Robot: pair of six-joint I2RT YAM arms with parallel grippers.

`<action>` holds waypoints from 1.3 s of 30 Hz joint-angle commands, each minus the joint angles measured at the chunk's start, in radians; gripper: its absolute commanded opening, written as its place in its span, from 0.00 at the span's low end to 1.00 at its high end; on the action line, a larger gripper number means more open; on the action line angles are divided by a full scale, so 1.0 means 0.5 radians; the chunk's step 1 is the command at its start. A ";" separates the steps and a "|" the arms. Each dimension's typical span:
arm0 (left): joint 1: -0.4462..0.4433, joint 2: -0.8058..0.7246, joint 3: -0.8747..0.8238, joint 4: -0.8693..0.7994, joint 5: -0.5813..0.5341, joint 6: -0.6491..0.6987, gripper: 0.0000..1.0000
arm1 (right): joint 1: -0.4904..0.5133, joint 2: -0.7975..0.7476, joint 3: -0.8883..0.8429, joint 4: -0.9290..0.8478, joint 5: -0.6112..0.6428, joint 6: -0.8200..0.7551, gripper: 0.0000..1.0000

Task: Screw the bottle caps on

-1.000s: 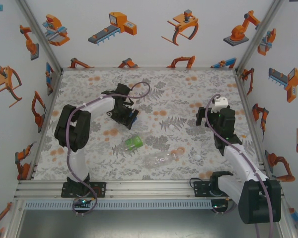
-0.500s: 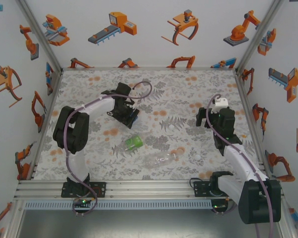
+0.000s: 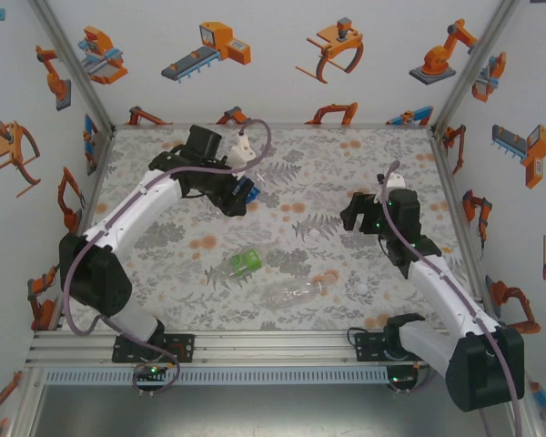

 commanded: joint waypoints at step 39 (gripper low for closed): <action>-0.020 -0.631 -0.646 0.752 0.138 0.126 0.00 | 0.329 0.064 -0.122 -1.528 0.468 0.962 0.49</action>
